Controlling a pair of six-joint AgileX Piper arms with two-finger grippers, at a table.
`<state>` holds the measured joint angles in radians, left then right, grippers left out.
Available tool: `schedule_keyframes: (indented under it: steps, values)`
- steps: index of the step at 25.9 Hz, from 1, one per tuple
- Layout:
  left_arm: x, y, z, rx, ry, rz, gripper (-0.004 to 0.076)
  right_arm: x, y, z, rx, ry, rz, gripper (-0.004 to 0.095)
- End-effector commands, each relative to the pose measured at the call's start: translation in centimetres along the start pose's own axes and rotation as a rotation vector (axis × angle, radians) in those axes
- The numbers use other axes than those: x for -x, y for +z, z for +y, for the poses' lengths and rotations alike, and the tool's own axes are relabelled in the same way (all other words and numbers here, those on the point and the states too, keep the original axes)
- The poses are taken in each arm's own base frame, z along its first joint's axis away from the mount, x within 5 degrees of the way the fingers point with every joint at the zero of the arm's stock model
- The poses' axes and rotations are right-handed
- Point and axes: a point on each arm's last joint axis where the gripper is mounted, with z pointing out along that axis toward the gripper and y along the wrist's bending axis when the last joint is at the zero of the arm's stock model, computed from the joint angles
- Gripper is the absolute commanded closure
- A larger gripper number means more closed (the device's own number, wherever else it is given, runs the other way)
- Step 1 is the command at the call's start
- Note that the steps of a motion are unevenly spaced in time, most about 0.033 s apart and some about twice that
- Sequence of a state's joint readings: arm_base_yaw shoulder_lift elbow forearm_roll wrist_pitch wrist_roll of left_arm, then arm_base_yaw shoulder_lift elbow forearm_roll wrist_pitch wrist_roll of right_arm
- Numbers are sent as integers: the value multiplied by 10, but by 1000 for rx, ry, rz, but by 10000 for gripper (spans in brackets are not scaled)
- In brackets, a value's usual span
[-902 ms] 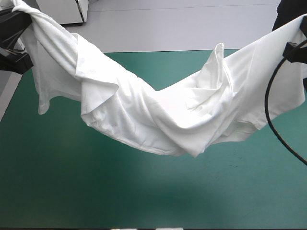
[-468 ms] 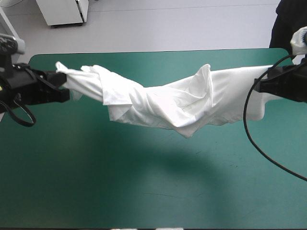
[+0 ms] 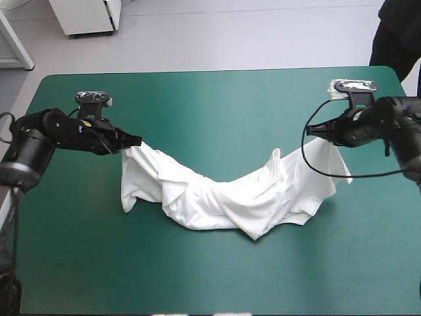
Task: Fold the cloth
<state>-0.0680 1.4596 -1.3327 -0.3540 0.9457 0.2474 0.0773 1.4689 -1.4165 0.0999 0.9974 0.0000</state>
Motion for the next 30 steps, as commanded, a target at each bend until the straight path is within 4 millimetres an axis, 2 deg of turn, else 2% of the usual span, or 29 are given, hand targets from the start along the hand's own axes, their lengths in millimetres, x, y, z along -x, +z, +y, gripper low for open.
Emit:
schedule_keyframes:
  steps: [1,5,8,10,14,16,19,21,22,23,24,25,27,30]
  values:
    - [24,20,8,10,-26,-112,746,21,32,-2,-5,-2,-43,921]
    - [32,65,21,12,-50,-39,746,29,86,-5,7,19,65,921]
    - [34,95,30,12,-65,13,746,32,116,-5,20,38,118,921]
    - [35,109,34,12,-71,34,746,34,129,-6,19,39,142,921]
    - [35,127,40,17,-75,64,746,34,140,-8,8,31,160,921]
    - [34,133,42,17,-77,77,745,34,142,-9,5,27,166,917]
    - [32,133,41,10,-71,99,676,31,141,-9,7,12,200,818]
    - [33,130,39,-2,-59,122,573,30,140,-8,14,17,212,731]
    - [34,125,37,-20,-53,159,442,29,135,-7,16,29,221,615]
    - [35,121,35,-27,-46,175,391,29,133,-7,15,39,222,567]
    - [41,113,32,-39,-28,196,283,30,123,-6,17,37,213,462]
    - [45,108,31,-43,-17,199,253,31,118,-6,17,36,208,428]
    - [53,99,27,-53,0,193,244,33,105,-5,14,29,191,412]
    - [65,73,20,-61,33,178,244,35,68,-6,-33,22,144,412]
